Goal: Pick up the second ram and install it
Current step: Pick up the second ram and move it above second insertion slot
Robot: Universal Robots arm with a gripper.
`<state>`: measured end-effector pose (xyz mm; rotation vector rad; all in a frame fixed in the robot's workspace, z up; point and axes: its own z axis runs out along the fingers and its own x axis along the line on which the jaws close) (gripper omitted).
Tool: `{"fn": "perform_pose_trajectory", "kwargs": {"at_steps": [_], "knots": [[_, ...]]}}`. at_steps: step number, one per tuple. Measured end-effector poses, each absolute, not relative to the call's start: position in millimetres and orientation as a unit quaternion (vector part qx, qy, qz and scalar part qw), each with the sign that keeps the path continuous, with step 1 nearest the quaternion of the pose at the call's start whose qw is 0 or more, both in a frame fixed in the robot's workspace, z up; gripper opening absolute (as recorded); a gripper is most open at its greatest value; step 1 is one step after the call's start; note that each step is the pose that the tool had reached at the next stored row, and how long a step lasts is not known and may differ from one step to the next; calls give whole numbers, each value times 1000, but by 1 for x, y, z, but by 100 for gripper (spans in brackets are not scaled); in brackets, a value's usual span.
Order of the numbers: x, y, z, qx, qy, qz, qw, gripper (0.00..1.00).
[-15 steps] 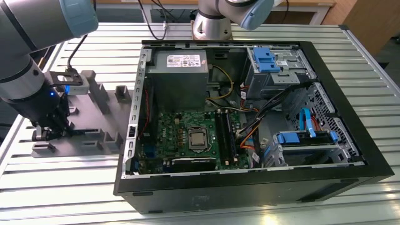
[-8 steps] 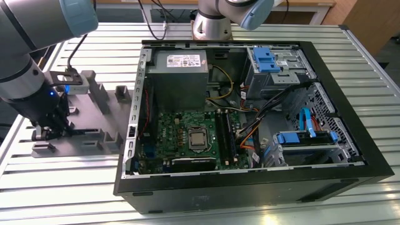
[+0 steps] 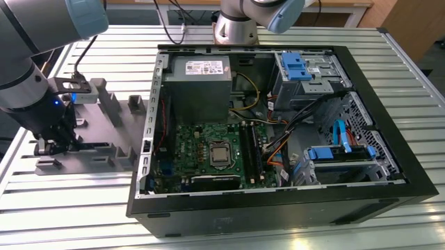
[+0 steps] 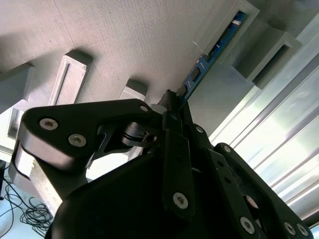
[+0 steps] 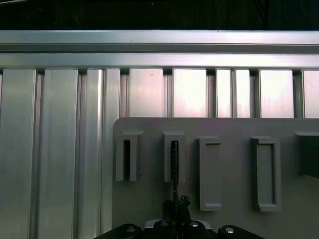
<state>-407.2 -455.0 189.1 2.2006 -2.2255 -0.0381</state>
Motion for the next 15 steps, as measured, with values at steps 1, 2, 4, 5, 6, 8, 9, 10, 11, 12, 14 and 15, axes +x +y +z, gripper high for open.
{"fn": "perform_pose_trajectory", "kwargs": {"at_steps": [1,2,4,5,6,8,9,10,11,12,14,15], "knots": [[-407,-455,189,703,-711,-12,6,14],[-407,-455,189,703,-711,-12,6,14],[-407,-455,190,703,-711,-12,6,14],[-407,-455,190,703,-711,-12,6,14],[-407,-455,190,703,-711,-12,6,14],[-407,-455,191,703,-711,-12,6,14],[-407,-455,191,703,-711,-12,6,14],[-407,-455,191,703,-711,-12,6,14],[-407,-455,192,703,-711,-12,6,14],[-407,-455,192,703,-711,-12,6,14],[-407,-455,193,703,-711,-12,6,14],[-407,-455,194,703,-711,-12,6,14]]}}
